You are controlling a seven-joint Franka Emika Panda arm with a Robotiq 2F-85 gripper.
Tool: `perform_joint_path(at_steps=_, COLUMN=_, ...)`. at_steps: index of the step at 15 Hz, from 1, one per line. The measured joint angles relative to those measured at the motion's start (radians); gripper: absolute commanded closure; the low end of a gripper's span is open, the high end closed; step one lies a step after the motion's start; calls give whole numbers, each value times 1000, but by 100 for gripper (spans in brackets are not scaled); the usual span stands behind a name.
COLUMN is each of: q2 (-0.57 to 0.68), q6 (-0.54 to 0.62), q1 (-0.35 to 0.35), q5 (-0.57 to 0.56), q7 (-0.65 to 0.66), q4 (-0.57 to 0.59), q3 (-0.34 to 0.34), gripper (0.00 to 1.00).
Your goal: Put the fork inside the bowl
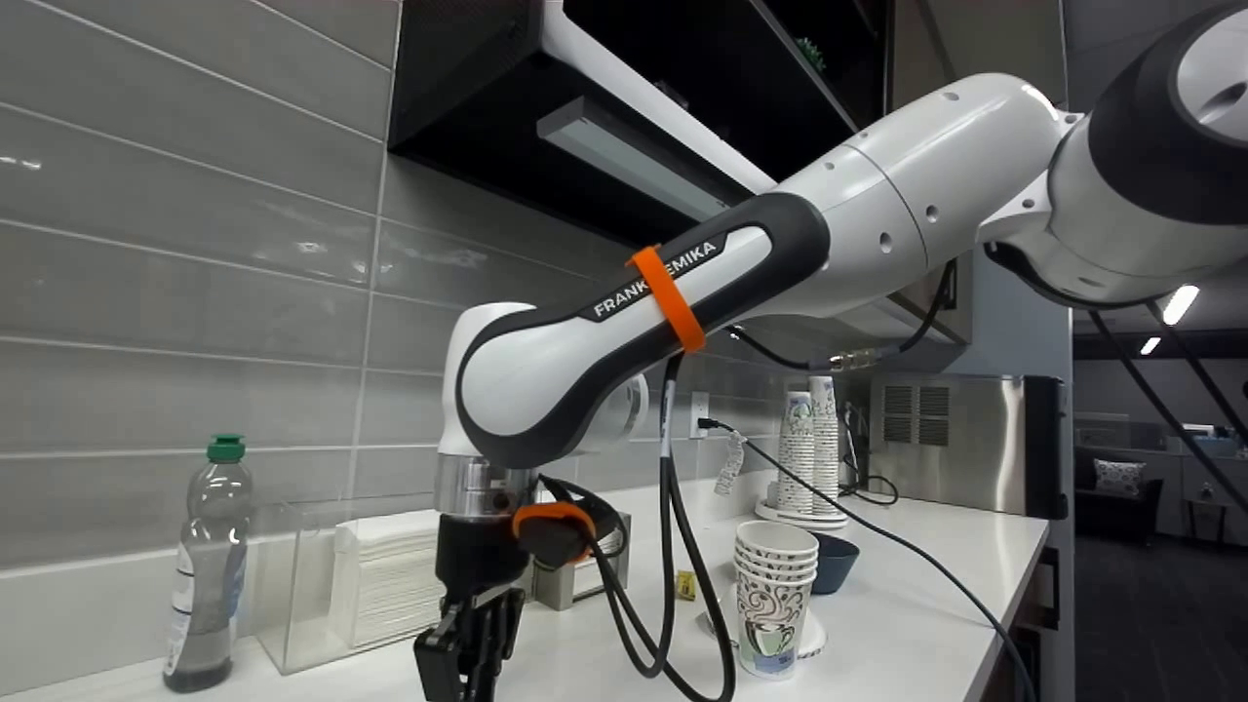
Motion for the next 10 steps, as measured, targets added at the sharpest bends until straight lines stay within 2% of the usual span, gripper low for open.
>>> perform_joint_path(at_steps=2, q2=4, q6=0, q1=0, q5=-2, q7=0, q4=2, q3=-5, gripper=100)
perform_joint_path(at_steps=7, q2=-17, q6=10, q1=2, q5=-3, q7=1, q4=10, q3=-6, gripper=97)
perform_joint_path(at_steps=10, q2=-120, q6=117, q1=-20, q5=2, q7=55, q4=-72, q3=-16, gripper=97)
